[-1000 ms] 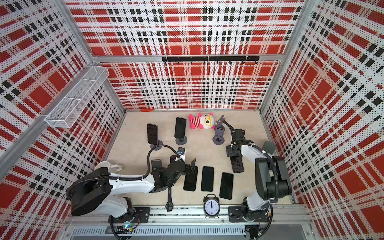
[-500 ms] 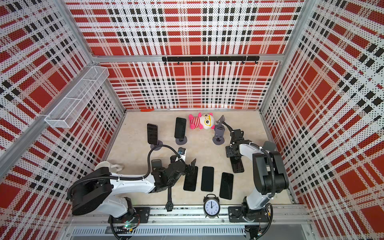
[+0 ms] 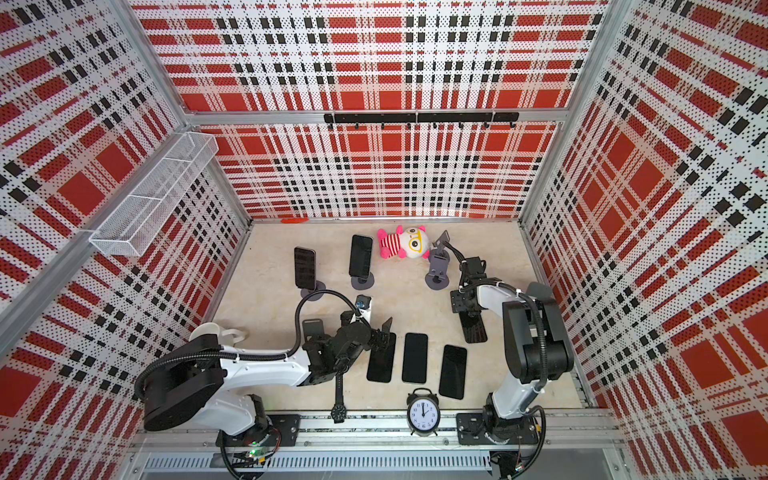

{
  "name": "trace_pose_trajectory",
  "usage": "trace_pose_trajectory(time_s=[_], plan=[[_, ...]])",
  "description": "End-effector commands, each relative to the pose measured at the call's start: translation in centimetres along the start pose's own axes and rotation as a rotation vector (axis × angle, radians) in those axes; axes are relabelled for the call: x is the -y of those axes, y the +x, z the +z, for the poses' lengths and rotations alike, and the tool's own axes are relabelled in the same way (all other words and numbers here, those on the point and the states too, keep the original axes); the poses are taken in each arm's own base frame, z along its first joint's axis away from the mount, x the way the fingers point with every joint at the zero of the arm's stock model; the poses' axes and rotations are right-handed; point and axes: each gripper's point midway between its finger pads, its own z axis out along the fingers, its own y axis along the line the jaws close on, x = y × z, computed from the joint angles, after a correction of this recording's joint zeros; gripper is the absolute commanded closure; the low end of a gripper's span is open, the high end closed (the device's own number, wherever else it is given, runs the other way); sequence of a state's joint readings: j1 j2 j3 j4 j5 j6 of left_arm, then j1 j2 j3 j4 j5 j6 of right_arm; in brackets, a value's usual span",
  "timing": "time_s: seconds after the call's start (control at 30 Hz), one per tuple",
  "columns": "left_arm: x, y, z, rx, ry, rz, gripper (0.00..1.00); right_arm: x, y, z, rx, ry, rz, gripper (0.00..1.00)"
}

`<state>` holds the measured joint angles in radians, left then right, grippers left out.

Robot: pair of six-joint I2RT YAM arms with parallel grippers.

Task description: Remove the phone from the phone stand

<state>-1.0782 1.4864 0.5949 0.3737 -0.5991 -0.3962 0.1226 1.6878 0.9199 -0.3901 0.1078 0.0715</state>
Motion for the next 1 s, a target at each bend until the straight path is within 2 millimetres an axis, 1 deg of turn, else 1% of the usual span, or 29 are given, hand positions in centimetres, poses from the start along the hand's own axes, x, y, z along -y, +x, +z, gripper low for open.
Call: trace_pose_trajectory(time_s=[0.0, 0.2, 0.33, 0.5, 0.7, 0.97], plan=[[-0.3, 0.1, 0.3, 0.006, -0.009, -0.009, 0.02, 0.0, 0.0, 0.3, 0.001, 0.015, -0.011, 0.4], [-0.2, 0.1, 0.4, 0.004, -0.005, -0.008, 0.02, 0.1, 0.7, 1.0, -0.025, 0.025, -0.021, 0.37], [-0.1, 0.5, 0.8, -0.009, -0.006, -0.001, 0.02, 0.1, 0.9, 0.9, -0.021, 0.022, -0.025, 0.33], [-0.1, 0.4, 0.7, -0.007, -0.007, 0.0, 0.02, 0.3, 1.4, 1.1, -0.037, 0.032, -0.037, 0.3], [-0.1, 0.4, 0.7, -0.006, -0.007, 0.003, 0.02, 0.2, 1.6, 1.3, -0.072, 0.027, -0.066, 0.24], [-0.3, 0.5, 0.8, -0.005, -0.018, 0.015, 0.02, -0.1, 1.9, 2.0, -0.105, 0.015, -0.073, 0.22]])
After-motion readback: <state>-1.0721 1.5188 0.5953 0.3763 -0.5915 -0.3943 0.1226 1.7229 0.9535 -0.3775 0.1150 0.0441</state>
